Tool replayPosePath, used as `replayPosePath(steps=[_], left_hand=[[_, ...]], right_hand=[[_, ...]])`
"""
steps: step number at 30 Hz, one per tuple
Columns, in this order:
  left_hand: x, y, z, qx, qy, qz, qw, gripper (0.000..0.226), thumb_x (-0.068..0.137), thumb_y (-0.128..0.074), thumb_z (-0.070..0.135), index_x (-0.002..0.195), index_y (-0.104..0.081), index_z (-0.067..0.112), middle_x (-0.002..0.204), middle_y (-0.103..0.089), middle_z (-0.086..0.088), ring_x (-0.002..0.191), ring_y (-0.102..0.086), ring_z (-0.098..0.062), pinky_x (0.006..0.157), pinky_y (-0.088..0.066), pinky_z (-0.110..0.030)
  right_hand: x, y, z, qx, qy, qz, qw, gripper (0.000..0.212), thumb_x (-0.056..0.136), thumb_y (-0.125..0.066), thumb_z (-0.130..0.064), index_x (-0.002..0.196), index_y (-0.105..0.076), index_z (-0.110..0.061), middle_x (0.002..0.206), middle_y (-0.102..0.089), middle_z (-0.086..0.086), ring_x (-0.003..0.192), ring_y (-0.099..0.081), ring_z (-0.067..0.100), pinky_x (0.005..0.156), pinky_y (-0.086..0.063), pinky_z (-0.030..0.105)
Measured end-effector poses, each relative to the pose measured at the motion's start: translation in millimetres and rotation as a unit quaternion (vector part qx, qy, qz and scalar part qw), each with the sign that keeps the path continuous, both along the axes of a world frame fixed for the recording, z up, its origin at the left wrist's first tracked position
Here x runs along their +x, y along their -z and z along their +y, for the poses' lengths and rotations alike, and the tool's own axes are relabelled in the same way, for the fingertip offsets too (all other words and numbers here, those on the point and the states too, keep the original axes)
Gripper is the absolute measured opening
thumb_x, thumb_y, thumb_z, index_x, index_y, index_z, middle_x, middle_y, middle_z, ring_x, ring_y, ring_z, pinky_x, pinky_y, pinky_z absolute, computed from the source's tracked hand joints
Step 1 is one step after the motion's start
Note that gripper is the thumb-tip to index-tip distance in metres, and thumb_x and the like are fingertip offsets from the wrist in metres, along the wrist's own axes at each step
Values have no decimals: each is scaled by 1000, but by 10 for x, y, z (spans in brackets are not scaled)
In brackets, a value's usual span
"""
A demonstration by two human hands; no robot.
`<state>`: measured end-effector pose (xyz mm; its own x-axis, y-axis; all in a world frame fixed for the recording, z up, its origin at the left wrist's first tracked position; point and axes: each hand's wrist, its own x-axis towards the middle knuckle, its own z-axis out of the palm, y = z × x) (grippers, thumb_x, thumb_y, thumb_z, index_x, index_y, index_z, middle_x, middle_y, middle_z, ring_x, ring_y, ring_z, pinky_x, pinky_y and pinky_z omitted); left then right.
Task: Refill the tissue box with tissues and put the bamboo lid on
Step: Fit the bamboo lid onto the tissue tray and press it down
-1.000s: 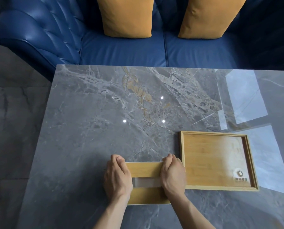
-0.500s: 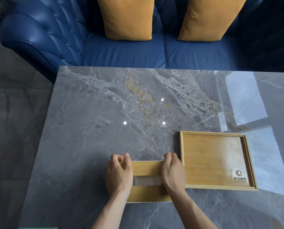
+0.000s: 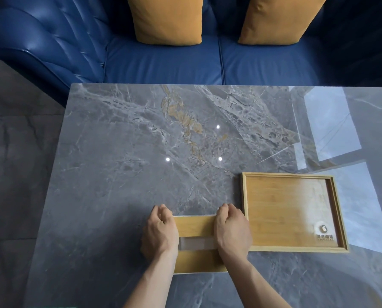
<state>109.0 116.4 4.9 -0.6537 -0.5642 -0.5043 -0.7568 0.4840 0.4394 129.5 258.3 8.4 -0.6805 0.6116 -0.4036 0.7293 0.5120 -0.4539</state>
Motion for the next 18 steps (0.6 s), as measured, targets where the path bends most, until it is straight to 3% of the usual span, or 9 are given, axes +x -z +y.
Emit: replayPosePath(steps=[6, 12, 18], left_hand=[[9, -11, 2, -21, 12, -1, 1000, 37, 87, -27, 46, 89, -58, 27, 100, -70, -3, 87, -60, -36, 72, -48, -41], [11, -123, 29, -14, 22, -3, 1000, 41, 93, -29, 59, 98, -57, 28, 115, -68, 5, 100, -59, -34, 72, -36, -36], [-37, -89, -34, -21, 79, 4, 997, 36, 91, -36, 59, 92, -55, 29, 104, -71, 8, 95, -61, -31, 72, -37, -34]], right_hand=[[5, -3, -13, 17, -8, 8, 1000, 37, 98, -30, -36, 67, -46, -22, 71, -54, -5, 67, -53, 21, 66, -45, 40], [20, -44, -35, 24, -15, 17, 999, 42, 101, -27, -39, 76, -54, -21, 74, -57, -4, 70, -52, 23, 66, -42, 38], [-13, -21, 36, 14, -60, 28, 998, 43, 101, -28, -41, 74, -53, -19, 76, -59, -4, 73, -56, 23, 67, -42, 37]])
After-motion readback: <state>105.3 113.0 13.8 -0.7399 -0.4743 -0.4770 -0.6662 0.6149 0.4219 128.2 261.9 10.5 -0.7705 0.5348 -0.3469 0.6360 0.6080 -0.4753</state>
